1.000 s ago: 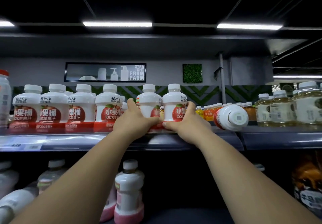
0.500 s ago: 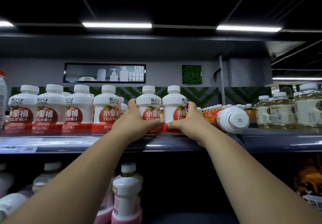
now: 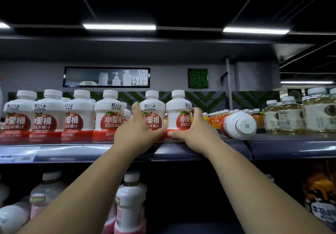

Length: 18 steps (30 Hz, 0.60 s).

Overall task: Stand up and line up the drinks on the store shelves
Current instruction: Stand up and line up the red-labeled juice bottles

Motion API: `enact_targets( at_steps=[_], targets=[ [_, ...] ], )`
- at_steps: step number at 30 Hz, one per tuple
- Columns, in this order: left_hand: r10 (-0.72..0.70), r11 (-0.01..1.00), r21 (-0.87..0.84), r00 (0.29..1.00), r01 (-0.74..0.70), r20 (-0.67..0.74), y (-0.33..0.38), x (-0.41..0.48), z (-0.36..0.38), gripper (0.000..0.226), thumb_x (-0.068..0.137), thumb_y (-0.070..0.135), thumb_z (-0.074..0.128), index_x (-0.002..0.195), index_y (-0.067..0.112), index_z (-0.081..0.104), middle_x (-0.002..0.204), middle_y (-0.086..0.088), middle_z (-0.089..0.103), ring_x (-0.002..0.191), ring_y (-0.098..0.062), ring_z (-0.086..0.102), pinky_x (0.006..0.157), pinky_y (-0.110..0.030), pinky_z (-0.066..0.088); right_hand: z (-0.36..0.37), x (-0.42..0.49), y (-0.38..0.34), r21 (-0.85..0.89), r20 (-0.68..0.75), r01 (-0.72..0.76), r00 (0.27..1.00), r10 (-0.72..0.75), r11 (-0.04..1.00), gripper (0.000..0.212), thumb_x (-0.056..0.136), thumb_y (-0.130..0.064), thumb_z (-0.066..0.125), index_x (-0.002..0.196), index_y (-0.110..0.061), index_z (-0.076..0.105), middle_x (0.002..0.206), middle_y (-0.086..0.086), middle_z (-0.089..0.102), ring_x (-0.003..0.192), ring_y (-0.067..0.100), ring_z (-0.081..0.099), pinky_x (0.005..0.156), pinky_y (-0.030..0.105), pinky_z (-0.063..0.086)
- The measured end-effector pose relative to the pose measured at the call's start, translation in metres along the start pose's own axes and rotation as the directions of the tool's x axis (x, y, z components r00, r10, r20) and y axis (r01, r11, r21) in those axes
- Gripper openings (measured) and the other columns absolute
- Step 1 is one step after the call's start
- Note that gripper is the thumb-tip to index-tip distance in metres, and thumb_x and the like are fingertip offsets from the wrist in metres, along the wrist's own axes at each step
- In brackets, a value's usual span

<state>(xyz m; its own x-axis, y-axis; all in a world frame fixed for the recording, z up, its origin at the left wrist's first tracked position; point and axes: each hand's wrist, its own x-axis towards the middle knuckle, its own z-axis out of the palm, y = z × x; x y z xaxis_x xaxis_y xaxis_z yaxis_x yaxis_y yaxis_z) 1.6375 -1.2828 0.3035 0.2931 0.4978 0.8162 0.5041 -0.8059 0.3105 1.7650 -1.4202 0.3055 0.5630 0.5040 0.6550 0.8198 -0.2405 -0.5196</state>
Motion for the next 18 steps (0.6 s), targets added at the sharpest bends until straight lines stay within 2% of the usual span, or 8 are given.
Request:
enact_targets(
  at_steps=[3,6,8,11,13,16,18],
  targets=[
    [0.029,0.999,0.034,0.998,-0.027,-0.048,0.0,-0.003,0.001,0.109,0.075,0.075,0.058,0.151,0.022,0.001,0.124,-0.008,0.064,0.104,-0.031,0.065,0.078,-0.039,0.049,-0.001,-0.001,-0.001,0.029,-0.02,-0.003,1.0,0.004,1.0,0.098,0.061,-0.068,0.08,0.136,-0.031,0.029,0.131,-0.007,0.053,0.116,0.021,0.057,0.096,0.043,0.047],
    [0.031,0.999,0.042,0.997,-0.028,-0.069,0.001,-0.004,0.001,0.106,0.076,0.075,0.057,0.15,0.022,0.002,0.122,-0.008,0.064,0.103,-0.032,0.065,0.079,-0.041,0.05,-0.001,0.001,-0.001,0.037,0.037,-0.023,0.999,0.021,0.999,0.083,0.07,-0.06,0.071,0.135,-0.035,0.026,0.126,-0.006,0.058,0.111,0.023,0.058,0.099,0.047,0.046],
    [0.04,0.999,0.021,0.995,-0.038,-0.089,0.001,-0.006,0.0,0.104,0.077,0.074,0.057,0.15,0.022,0.004,0.124,-0.007,0.062,0.105,-0.031,0.064,0.081,-0.041,0.05,-0.001,0.001,-0.001,0.055,0.043,-0.019,0.999,0.017,0.998,0.084,0.071,-0.06,0.073,0.137,-0.036,0.025,0.128,-0.007,0.057,0.112,0.023,0.058,0.098,0.045,0.046],
    [0.059,0.998,-0.019,0.989,-0.062,-0.132,0.001,-0.012,-0.003,0.101,0.078,0.069,0.06,0.15,0.023,0.006,0.126,-0.005,0.059,0.107,-0.03,0.062,0.081,-0.041,0.05,-0.001,-0.003,-0.002,-0.007,-0.001,0.0,1.0,0.0,1.0,0.093,0.069,-0.069,0.074,0.139,-0.032,0.025,0.131,-0.007,0.054,0.118,0.023,0.057,0.088,0.037,0.044],
    [0.065,0.998,-0.012,0.987,-0.067,-0.149,0.0,-0.013,-0.005,0.099,0.079,0.069,0.06,0.15,0.022,0.008,0.122,-0.005,0.062,0.105,-0.029,0.062,0.082,-0.04,0.049,-0.001,-0.003,-0.001,-0.014,-0.001,0.012,1.0,-0.012,1.0,0.088,0.073,-0.064,0.073,0.14,-0.032,0.026,0.133,-0.005,0.055,0.117,0.024,0.057,0.09,0.038,0.045],
    [0.063,0.994,0.098,0.984,-0.047,-0.166,-0.001,-0.014,-0.009,0.097,0.079,0.077,0.049,0.151,0.022,0.013,0.116,-0.003,0.066,0.113,-0.027,0.056,0.098,-0.042,0.041,-0.003,-0.002,0.002,0.064,0.019,0.045,0.999,-0.046,0.997,0.084,0.075,-0.056,0.075,0.141,-0.036,0.027,0.134,-0.005,0.058,0.117,0.022,0.058,0.1,0.044,0.046],
    [0.046,0.987,0.158,0.983,-0.018,-0.178,-0.004,-0.016,-0.012,0.096,0.078,0.081,0.041,0.151,0.025,0.016,0.118,0.0,0.067,0.119,-0.027,0.049,0.102,-0.042,0.034,-0.003,-0.002,0.001,0.048,0.044,0.075,0.996,-0.077,0.996,0.085,0.076,-0.06,0.074,0.142,-0.038,0.025,0.139,-0.005,0.056,0.121,0.021,0.057,0.101,0.045,0.045]
  ],
)
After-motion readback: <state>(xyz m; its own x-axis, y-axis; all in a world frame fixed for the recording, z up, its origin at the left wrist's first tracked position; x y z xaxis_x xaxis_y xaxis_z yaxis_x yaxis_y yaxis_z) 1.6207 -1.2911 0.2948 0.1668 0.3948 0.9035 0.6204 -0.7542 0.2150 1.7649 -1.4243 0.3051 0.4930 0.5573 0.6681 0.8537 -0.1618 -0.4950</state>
